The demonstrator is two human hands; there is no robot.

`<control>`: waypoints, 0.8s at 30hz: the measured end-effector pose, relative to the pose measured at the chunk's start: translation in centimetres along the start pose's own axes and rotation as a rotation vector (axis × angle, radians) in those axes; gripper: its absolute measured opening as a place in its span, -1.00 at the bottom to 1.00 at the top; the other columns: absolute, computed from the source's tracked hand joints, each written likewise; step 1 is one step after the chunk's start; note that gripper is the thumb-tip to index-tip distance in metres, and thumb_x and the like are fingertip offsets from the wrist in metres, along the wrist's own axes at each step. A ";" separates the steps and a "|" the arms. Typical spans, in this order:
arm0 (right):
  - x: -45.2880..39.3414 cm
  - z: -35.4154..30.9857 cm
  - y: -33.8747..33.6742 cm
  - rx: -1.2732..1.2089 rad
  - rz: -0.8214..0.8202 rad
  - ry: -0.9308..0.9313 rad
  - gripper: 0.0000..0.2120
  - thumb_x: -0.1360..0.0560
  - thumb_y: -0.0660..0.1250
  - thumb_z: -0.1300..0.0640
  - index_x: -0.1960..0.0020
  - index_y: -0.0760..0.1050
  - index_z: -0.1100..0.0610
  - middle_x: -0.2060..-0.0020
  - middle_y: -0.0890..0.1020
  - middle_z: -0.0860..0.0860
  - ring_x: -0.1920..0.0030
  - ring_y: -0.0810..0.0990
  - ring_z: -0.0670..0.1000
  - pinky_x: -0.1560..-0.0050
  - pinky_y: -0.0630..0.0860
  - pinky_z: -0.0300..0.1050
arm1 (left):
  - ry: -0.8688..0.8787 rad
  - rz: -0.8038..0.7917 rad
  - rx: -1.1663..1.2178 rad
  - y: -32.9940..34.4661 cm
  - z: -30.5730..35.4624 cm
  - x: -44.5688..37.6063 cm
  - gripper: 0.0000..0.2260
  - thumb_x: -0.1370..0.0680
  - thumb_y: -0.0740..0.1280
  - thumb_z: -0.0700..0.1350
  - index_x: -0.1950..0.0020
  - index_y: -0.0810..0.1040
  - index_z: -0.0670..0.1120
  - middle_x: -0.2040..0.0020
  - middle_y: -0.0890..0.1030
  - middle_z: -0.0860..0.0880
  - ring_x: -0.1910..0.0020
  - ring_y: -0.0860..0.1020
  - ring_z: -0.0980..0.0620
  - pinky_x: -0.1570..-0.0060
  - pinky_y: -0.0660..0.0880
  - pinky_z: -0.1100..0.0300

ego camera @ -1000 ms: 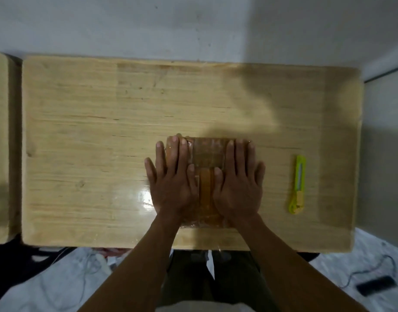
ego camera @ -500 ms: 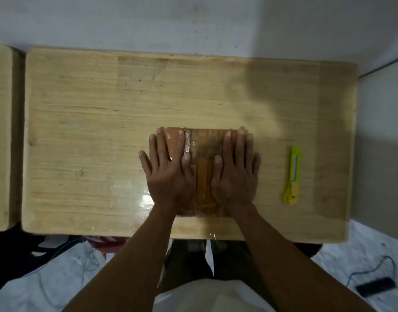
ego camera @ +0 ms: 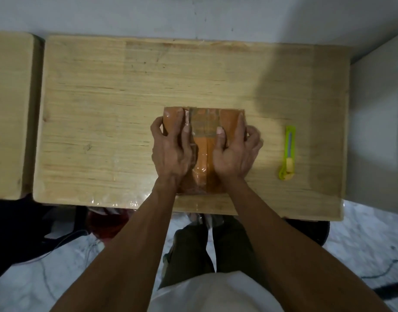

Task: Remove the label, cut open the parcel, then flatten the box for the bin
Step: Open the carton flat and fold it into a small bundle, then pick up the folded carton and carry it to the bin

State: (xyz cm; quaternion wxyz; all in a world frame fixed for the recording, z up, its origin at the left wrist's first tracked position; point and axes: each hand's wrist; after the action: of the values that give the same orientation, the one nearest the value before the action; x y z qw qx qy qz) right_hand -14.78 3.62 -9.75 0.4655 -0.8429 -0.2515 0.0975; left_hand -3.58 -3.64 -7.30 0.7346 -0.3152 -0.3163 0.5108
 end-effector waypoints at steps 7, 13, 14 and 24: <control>0.7 -0.9 -5.3 -0.241 -0.304 0.152 -0.41 -0.58 0.07 -0.32 -0.55 0.05 -0.22 -0.41 0.35 0.10 -0.42 0.30 0.15 -0.36 0.26 0.04 | -0.118 0.025 0.139 -3.6 2.5 2.1 -0.63 -0.60 0.31 0.17 -0.41 0.46 0.19 -0.37 0.38 -0.12 -0.24 0.49 -0.10 -0.11 0.50 0.02; 3.7 -1.7 -11.8 -0.182 -0.287 0.126 -0.39 -0.57 0.06 -0.33 -0.56 -0.04 -0.26 -0.34 0.32 0.09 -0.27 0.46 0.18 -0.20 0.40 0.05 | 0.036 -0.045 0.134 -6.9 5.4 4.8 -0.63 -0.62 0.27 0.14 -0.43 0.47 0.16 -0.35 0.39 -0.19 -0.18 0.54 -0.21 -0.06 0.51 0.03; 4.1 -1.6 -12.6 -0.163 -0.248 0.127 -0.38 -0.57 0.07 -0.33 -0.56 -0.03 -0.24 -0.35 0.32 0.09 -0.28 0.46 0.17 -0.23 0.41 0.07 | 0.072 -0.073 0.140 -7.3 5.7 5.3 -0.62 -0.63 0.25 0.13 -0.45 0.45 0.15 -0.36 0.39 -0.20 -0.18 0.54 -0.22 -0.06 0.50 0.04; 13.7 1.5 -18.8 -0.234 0.010 0.350 -0.43 -0.54 0.05 -0.39 -0.49 -0.05 -0.38 -0.24 0.39 0.08 -0.18 0.52 0.17 -0.16 0.50 0.17 | 0.434 -0.396 0.042 -8.0 6.6 10.6 -0.55 -0.61 0.12 0.27 -0.50 0.30 0.25 -0.39 0.33 -0.14 -0.23 0.50 -0.22 -0.13 0.54 -0.10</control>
State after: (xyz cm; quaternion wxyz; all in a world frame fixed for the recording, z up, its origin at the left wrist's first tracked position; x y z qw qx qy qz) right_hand -9.90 20.06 6.01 0.4004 -0.8967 -0.1721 -0.0781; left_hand -1.41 5.11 4.41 0.8768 -0.3340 -0.1964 0.2847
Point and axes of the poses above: each hand's wrist, its own x-axis away from the middle knuckle, its own y-axis out of the palm, z = x × y
